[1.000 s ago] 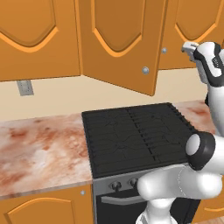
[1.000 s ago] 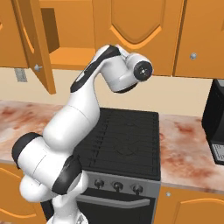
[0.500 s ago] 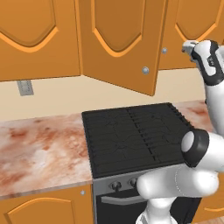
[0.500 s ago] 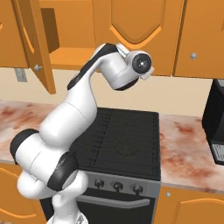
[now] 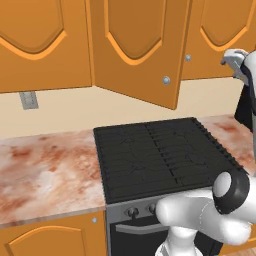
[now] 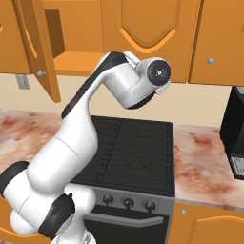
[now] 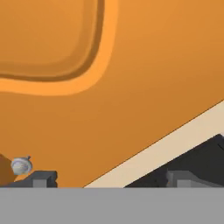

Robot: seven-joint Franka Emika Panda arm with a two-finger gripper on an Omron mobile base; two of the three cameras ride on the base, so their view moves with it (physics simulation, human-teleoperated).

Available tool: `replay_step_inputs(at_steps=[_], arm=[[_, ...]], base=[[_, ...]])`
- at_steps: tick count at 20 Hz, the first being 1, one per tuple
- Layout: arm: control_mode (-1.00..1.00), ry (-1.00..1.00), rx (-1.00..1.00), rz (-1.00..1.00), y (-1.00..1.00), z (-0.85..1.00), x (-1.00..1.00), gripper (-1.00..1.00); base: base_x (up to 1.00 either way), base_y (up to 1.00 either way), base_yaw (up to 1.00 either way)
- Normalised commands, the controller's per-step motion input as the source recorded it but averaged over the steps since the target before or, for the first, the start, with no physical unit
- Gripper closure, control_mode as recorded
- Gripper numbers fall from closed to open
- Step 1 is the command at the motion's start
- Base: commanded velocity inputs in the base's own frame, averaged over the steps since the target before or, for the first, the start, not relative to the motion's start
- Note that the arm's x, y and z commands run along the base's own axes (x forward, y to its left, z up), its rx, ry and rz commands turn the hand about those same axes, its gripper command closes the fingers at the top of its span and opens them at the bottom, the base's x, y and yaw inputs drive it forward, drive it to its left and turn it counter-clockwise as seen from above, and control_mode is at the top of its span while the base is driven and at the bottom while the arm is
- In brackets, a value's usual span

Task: Close all open cabinet doors.

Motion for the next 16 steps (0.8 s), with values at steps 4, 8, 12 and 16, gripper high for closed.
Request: replay_step_inputs(at_steps=[4, 8, 12, 16], arm=[[-1.00, 0.00, -0.07, 0.08, 0.27, 0.00, -1.00, -1.00], [-1.00, -0.06, -0.16, 0.14, 0.57, 0.00, -1.00, -1.00], [-1.00, -0.11, -0.21, 0.15, 0.70, 0.00, -0.97, -1.00], [-1.00, -0.12, -0.25, 0.18, 0.84, 0.04, -0.83, -1.00]], base=[[0.00, 0.00, 0.00], [0.00, 0.00, 0.00], [0.00, 0.00, 0.00], [0.00, 0.00, 0.00]])
